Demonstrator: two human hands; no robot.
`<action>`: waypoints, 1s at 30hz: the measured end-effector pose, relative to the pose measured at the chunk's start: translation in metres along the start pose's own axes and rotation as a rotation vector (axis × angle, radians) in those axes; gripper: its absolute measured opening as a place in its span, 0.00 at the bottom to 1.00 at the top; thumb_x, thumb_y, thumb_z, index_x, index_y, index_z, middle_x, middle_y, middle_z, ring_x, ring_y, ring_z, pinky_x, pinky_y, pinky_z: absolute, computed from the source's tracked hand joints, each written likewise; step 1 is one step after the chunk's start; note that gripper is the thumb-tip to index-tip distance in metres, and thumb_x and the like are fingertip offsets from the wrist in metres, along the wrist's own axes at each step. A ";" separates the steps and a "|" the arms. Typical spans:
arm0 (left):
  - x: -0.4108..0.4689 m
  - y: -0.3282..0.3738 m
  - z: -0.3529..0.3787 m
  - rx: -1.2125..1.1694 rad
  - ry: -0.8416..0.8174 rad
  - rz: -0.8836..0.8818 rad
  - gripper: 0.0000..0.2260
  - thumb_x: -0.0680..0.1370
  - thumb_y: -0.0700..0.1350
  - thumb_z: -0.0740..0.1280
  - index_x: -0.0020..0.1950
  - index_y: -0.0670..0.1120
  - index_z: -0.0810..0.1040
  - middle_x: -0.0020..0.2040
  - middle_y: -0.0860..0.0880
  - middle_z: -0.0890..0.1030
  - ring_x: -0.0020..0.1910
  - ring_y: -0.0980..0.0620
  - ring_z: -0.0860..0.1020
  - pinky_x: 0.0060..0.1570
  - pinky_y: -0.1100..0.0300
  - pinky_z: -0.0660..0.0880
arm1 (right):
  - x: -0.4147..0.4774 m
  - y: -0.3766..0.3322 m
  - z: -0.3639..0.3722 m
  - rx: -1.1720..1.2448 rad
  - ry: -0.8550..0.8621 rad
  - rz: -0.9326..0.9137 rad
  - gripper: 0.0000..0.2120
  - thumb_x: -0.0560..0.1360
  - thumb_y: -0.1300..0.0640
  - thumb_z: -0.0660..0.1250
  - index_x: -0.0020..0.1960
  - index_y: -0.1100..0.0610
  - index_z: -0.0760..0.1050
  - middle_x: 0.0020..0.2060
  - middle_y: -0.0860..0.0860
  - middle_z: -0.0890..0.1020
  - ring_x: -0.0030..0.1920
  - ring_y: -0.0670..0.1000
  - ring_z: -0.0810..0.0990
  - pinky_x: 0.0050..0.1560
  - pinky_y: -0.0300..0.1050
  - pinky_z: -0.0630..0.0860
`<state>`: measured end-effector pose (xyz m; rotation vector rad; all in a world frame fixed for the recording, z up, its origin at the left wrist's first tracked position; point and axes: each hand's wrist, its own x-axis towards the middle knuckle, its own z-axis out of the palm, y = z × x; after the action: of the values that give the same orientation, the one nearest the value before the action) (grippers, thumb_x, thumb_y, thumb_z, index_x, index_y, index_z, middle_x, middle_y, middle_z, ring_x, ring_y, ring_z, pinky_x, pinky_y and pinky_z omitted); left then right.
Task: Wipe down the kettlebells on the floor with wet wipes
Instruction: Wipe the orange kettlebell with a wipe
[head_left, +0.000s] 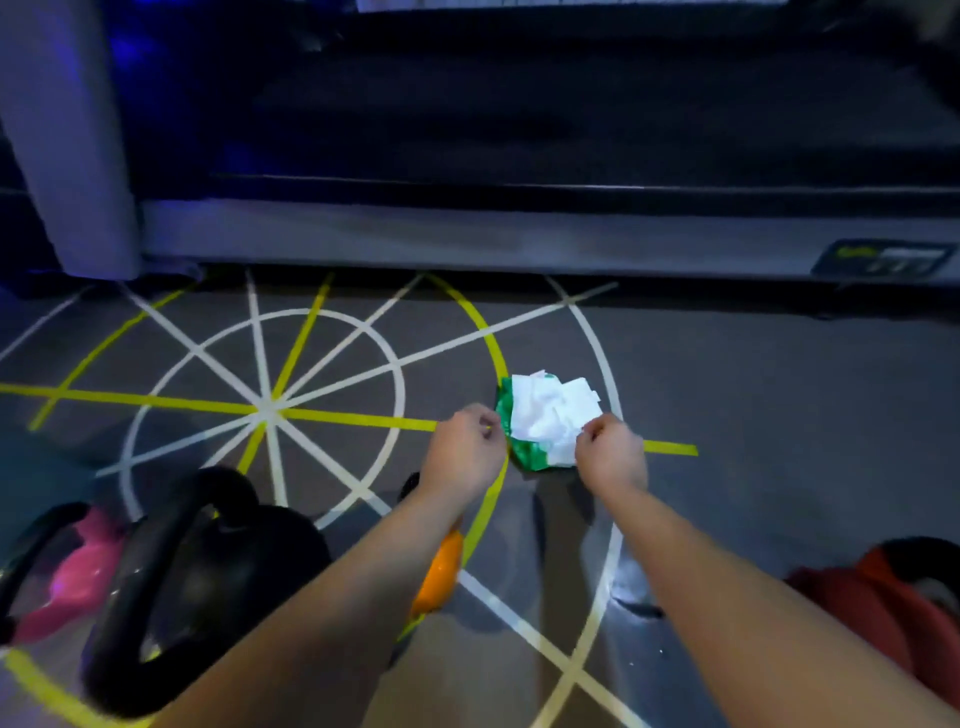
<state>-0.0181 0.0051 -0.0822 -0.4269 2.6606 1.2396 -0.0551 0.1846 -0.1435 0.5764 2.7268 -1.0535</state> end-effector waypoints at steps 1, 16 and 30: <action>0.011 -0.005 0.011 0.029 -0.013 -0.022 0.08 0.80 0.41 0.65 0.54 0.47 0.83 0.48 0.43 0.86 0.52 0.43 0.83 0.49 0.54 0.74 | 0.015 0.006 0.009 -0.052 -0.003 -0.041 0.09 0.79 0.58 0.64 0.55 0.58 0.81 0.53 0.61 0.84 0.54 0.64 0.81 0.51 0.51 0.77; 0.074 -0.032 0.082 -0.130 -0.049 -0.370 0.10 0.73 0.44 0.60 0.43 0.42 0.79 0.47 0.40 0.85 0.52 0.35 0.82 0.51 0.44 0.80 | 0.061 0.009 0.046 -0.660 -0.253 -0.624 0.09 0.79 0.63 0.62 0.53 0.58 0.81 0.55 0.55 0.79 0.58 0.59 0.78 0.48 0.48 0.71; 0.099 0.004 0.104 -1.038 -0.153 -0.655 0.11 0.84 0.40 0.65 0.65 0.40 0.75 0.50 0.43 0.85 0.44 0.48 0.86 0.45 0.56 0.82 | 0.080 0.007 -0.007 0.537 -0.557 -0.056 0.04 0.74 0.59 0.77 0.45 0.57 0.83 0.42 0.51 0.87 0.44 0.45 0.84 0.48 0.41 0.79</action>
<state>-0.1092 0.0692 -0.1727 -1.1334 1.3336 2.1241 -0.1257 0.2177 -0.1649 0.2143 1.9897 -1.6763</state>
